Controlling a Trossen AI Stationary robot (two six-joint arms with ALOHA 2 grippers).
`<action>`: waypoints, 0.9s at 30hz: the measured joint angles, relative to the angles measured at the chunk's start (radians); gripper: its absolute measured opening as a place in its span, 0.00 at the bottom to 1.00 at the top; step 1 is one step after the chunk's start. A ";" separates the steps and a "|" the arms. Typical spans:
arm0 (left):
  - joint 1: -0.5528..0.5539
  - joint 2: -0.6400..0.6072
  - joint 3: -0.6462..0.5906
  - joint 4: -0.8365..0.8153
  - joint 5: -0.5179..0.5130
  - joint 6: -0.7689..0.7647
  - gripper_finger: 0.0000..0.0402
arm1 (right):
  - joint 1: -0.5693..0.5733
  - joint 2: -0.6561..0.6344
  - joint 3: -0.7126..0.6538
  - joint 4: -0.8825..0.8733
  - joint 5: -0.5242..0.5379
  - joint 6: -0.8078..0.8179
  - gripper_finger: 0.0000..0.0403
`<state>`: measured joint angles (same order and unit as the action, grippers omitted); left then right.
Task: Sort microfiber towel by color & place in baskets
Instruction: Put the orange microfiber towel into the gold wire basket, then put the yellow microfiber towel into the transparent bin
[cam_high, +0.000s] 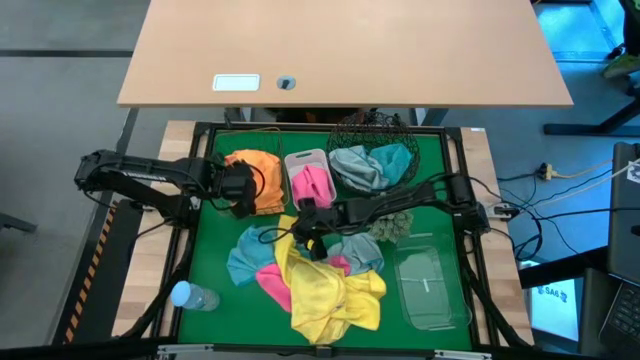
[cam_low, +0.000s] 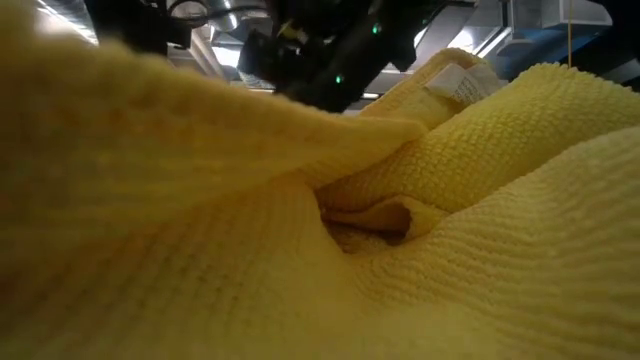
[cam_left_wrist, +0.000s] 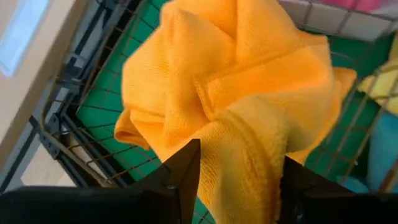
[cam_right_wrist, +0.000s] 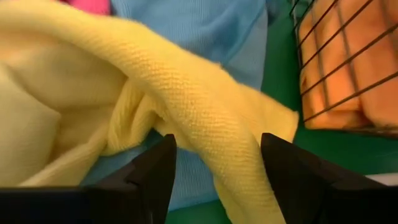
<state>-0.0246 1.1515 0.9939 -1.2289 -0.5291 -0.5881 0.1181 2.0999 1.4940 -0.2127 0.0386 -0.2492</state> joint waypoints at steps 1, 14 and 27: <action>0.000 0.000 0.000 0.001 0.009 0.012 0.33 | 0.000 0.006 0.000 0.000 0.003 0.000 0.58; -0.001 0.000 0.128 -0.015 0.138 0.066 0.33 | 0.000 0.014 0.022 -0.007 -0.022 0.016 0.04; -0.003 -0.011 0.201 -0.020 0.248 0.174 0.33 | 0.001 -0.113 0.204 -0.367 -0.171 0.035 0.03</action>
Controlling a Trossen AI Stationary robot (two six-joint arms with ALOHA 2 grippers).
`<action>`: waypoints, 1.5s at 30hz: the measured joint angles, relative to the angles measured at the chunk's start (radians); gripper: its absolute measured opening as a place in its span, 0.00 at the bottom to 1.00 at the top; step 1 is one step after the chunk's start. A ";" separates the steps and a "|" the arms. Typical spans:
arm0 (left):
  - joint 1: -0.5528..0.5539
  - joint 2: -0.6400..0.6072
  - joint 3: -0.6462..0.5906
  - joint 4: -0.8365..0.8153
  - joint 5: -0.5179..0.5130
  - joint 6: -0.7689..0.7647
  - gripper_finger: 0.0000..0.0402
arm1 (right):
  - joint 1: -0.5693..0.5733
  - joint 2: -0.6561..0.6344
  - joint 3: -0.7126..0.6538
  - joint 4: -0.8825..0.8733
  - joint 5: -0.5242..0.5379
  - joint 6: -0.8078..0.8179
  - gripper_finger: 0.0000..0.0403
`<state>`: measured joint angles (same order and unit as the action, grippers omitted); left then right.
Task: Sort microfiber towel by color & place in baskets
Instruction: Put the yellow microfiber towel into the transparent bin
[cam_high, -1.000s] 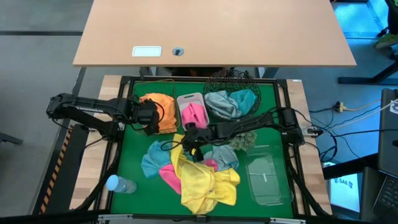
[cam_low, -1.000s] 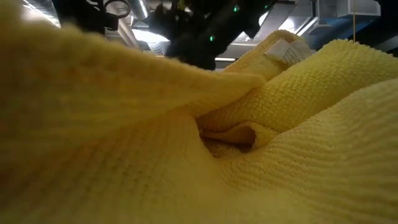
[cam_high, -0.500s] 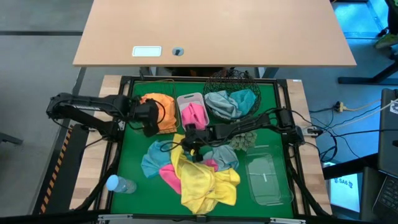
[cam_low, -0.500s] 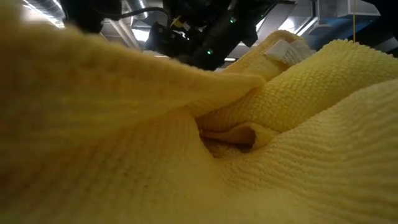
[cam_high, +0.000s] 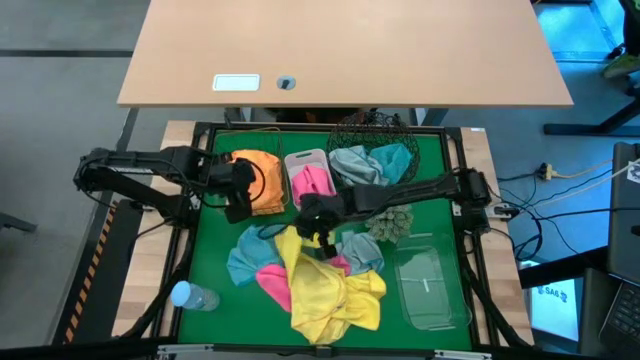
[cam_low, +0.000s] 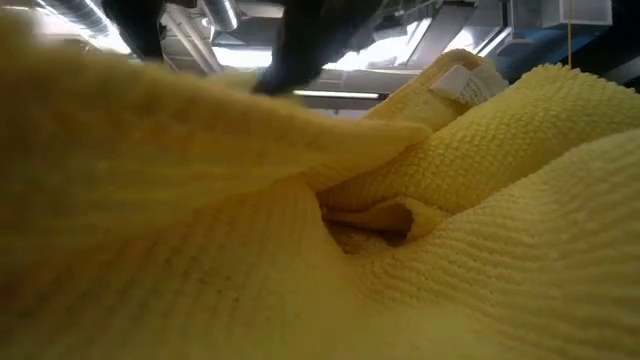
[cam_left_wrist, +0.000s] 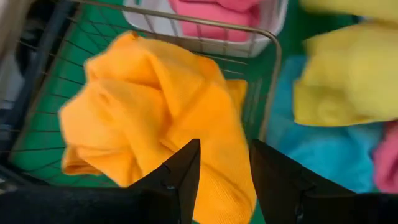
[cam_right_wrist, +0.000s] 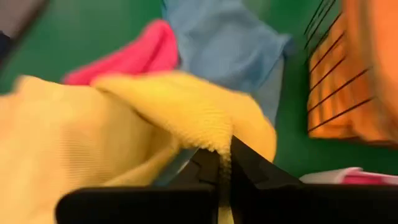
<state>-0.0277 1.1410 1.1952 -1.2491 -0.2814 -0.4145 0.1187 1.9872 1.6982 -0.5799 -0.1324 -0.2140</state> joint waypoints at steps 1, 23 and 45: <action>0.000 -0.003 0.000 0.000 -0.022 -0.001 0.33 | 0.000 -0.020 0.010 -0.020 -0.012 0.001 0.03; -0.097 0.005 0.000 0.423 -0.042 -0.025 0.33 | 0.148 -0.552 0.097 -0.486 -0.039 0.404 0.01; -0.193 0.177 0.000 0.767 -0.041 -0.028 0.33 | 0.689 -0.685 -0.004 -0.949 0.237 0.763 0.01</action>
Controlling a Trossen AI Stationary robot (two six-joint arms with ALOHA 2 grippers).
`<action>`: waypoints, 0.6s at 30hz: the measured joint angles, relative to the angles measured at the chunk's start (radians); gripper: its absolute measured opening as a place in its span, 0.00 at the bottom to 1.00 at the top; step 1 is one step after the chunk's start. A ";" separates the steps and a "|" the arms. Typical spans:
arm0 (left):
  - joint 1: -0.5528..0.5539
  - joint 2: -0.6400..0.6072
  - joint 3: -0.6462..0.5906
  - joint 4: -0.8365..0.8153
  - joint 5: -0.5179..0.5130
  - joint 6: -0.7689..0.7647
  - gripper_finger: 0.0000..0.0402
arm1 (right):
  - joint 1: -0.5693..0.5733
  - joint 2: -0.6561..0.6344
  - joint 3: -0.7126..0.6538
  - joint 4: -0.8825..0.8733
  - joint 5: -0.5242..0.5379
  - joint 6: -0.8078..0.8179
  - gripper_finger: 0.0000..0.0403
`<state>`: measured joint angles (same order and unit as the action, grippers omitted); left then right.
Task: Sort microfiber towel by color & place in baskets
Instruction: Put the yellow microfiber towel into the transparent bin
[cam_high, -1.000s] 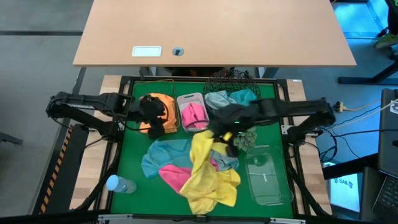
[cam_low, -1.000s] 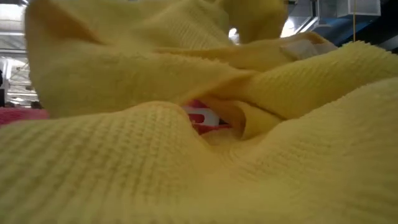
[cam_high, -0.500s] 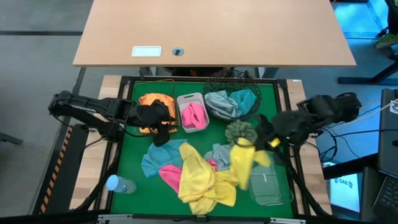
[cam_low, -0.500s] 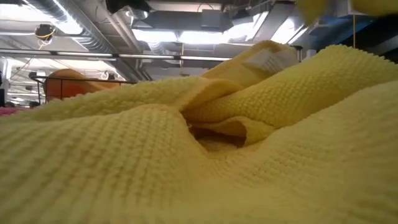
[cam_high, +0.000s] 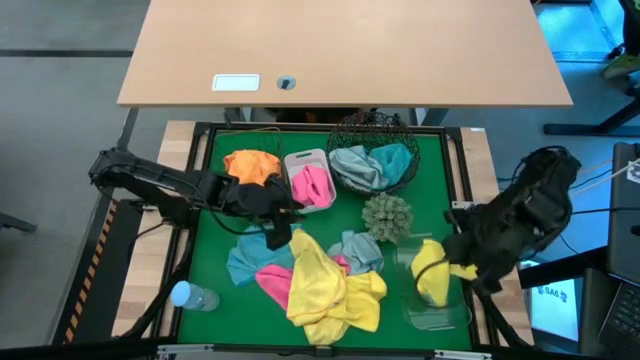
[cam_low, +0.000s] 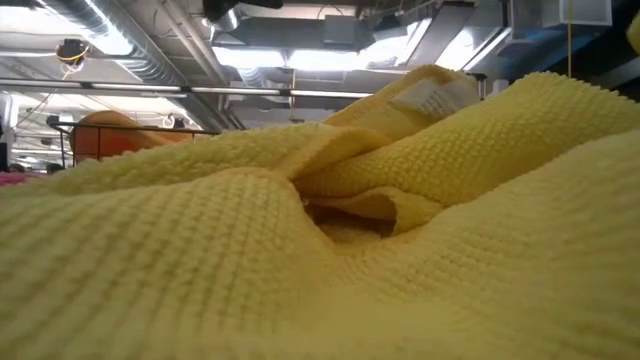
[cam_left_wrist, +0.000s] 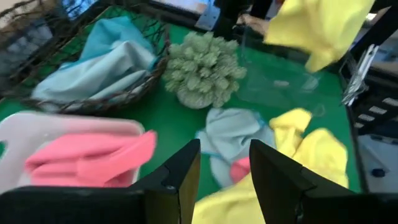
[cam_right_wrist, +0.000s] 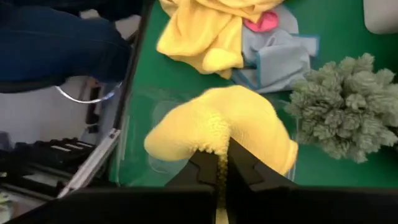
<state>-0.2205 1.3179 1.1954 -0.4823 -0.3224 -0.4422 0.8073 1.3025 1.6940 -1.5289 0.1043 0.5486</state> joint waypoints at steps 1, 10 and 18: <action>-0.001 0.014 0.000 0.022 0.001 0.002 0.33 | 0.022 -0.002 -0.024 0.001 0.024 0.025 0.01; -0.010 0.132 0.000 0.154 0.080 0.008 0.33 | 0.143 -0.003 -0.327 0.061 0.139 0.238 0.03; -0.019 0.201 0.000 0.191 0.082 0.008 0.33 | 0.137 -0.002 -0.628 0.382 0.129 0.342 0.03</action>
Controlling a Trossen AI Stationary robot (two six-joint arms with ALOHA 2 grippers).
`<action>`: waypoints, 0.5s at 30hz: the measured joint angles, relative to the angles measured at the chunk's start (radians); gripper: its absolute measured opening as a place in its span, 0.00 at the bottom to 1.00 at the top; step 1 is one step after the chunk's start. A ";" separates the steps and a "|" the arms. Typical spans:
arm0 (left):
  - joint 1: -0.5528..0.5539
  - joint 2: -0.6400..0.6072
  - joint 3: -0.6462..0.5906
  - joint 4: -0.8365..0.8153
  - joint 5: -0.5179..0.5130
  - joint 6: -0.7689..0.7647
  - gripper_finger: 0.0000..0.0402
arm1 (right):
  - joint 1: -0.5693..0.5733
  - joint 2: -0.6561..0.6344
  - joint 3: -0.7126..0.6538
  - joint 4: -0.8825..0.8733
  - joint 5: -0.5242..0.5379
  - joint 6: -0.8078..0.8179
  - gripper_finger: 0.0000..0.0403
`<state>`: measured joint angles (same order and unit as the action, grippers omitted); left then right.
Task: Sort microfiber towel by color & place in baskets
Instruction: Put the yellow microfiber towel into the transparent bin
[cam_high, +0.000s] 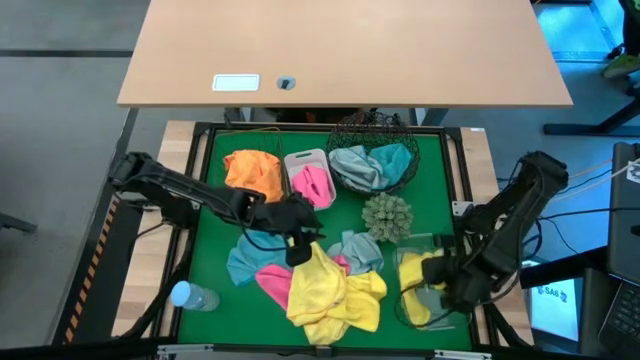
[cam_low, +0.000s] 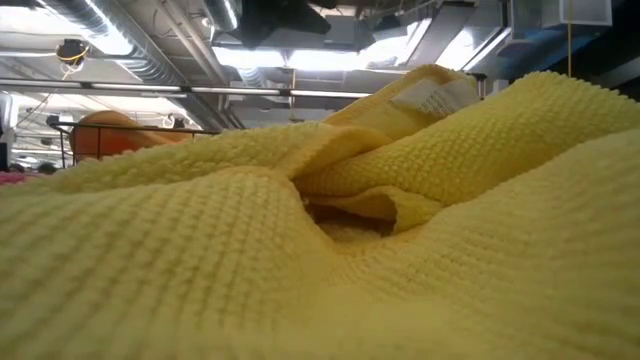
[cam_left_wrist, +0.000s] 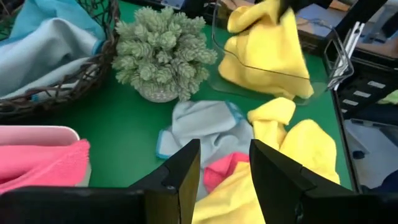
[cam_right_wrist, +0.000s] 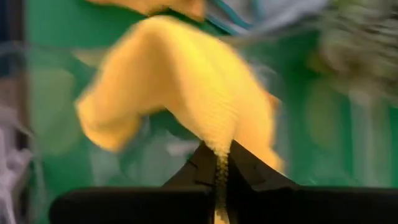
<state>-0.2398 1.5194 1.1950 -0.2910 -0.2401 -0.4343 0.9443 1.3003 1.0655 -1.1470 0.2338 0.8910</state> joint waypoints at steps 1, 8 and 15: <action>-0.001 0.001 0.000 -0.005 0.000 0.000 0.33 | -0.007 0.000 -0.030 0.067 -0.001 -0.001 0.03; -0.009 0.000 0.000 -0.005 -0.001 0.001 0.33 | -0.077 0.000 -0.138 0.469 0.018 -0.006 0.03; -0.025 0.000 0.000 -0.005 0.021 0.002 0.33 | -0.133 0.000 -0.139 0.440 -0.021 -0.008 0.03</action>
<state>-0.2651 1.5196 1.1946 -0.2962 -0.2187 -0.4324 0.8118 1.3003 0.9264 -0.7067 0.2130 0.8831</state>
